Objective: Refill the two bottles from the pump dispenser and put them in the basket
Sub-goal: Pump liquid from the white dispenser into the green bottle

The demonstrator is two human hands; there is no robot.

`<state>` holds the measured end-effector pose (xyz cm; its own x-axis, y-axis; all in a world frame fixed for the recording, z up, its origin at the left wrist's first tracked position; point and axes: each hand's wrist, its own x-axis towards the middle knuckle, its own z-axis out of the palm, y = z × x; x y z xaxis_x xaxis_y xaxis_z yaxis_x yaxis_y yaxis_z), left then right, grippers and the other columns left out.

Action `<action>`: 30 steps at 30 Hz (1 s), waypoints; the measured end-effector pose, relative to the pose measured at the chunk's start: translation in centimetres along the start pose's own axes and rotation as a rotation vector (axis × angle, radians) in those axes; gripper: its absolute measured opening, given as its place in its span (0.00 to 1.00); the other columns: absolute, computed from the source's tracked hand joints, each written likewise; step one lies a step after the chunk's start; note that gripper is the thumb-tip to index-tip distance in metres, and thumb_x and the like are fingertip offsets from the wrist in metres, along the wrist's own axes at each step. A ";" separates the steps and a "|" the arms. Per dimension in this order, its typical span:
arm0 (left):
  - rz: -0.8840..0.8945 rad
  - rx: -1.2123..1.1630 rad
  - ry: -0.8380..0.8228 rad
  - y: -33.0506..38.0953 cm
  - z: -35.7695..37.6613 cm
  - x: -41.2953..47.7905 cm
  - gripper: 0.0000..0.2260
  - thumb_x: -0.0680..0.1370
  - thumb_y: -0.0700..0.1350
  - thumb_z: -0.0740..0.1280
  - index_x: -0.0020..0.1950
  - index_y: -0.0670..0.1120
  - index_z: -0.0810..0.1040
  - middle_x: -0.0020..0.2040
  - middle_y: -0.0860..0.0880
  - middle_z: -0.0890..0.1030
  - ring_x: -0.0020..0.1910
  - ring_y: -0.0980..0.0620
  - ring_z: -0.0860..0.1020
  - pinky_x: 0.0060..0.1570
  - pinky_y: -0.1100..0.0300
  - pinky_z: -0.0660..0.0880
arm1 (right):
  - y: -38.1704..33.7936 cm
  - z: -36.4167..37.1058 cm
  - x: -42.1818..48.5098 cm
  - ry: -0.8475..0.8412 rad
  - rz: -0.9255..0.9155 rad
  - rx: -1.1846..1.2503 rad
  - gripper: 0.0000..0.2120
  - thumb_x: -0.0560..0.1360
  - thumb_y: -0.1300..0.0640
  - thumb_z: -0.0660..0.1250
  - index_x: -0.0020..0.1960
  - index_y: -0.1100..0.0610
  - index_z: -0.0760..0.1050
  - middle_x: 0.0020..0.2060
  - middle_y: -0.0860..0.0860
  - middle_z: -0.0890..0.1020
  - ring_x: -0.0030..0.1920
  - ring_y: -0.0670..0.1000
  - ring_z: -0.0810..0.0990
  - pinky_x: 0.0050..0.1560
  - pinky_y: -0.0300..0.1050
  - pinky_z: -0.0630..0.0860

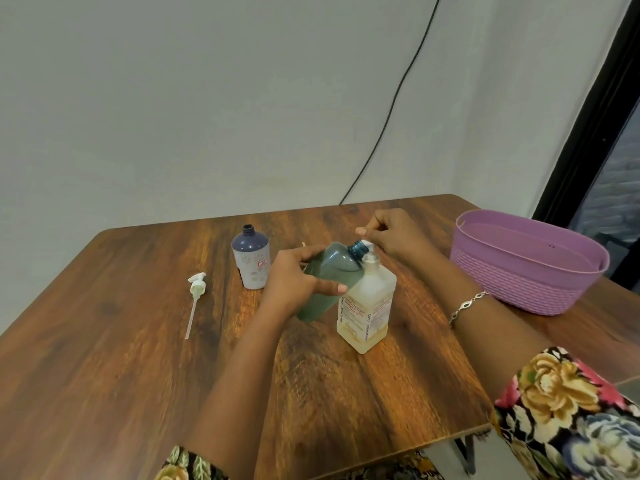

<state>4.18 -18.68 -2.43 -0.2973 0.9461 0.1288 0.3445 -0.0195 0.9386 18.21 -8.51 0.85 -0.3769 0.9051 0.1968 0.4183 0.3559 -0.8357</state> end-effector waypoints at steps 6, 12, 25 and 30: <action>0.010 -0.029 -0.003 0.3 0.0 -0.2 0.30 0.62 0.38 0.77 0.63 0.45 0.75 0.54 0.51 0.77 0.56 0.48 0.74 0.59 0.49 0.71 | -0.6 -0.5 -0.2 -0.015 0.025 0.061 0.11 0.74 0.61 0.68 0.34 0.58 0.71 0.31 0.49 0.76 0.30 0.43 0.70 0.29 0.33 0.67; 0.014 -0.004 -0.004 0.9 -0.3 0.0 0.30 0.62 0.38 0.78 0.63 0.46 0.76 0.52 0.53 0.77 0.55 0.50 0.73 0.56 0.51 0.71 | -1.3 -1.0 -0.1 -0.057 0.014 -0.042 0.10 0.75 0.60 0.67 0.35 0.58 0.71 0.31 0.50 0.75 0.31 0.44 0.70 0.33 0.37 0.67; 0.031 0.026 0.008 1.1 -0.3 -0.2 0.31 0.62 0.39 0.78 0.64 0.45 0.74 0.52 0.52 0.76 0.53 0.51 0.73 0.54 0.53 0.71 | -1.9 -1.5 0.0 -0.099 0.012 -0.053 0.11 0.74 0.62 0.68 0.34 0.58 0.71 0.31 0.48 0.75 0.31 0.42 0.70 0.33 0.36 0.66; 0.033 0.038 0.015 0.7 -0.4 0.1 0.30 0.62 0.38 0.78 0.63 0.45 0.76 0.52 0.52 0.77 0.54 0.50 0.73 0.56 0.51 0.72 | -0.7 -0.4 -0.2 -0.023 -0.002 -0.022 0.11 0.75 0.60 0.66 0.35 0.57 0.70 0.31 0.49 0.75 0.31 0.42 0.71 0.31 0.32 0.67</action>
<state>4.06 -18.72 -1.67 -0.2982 0.9403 0.1642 0.3874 -0.0380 0.9211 18.29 -8.83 1.59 -0.3969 0.8987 0.1866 0.4357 0.3634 -0.8235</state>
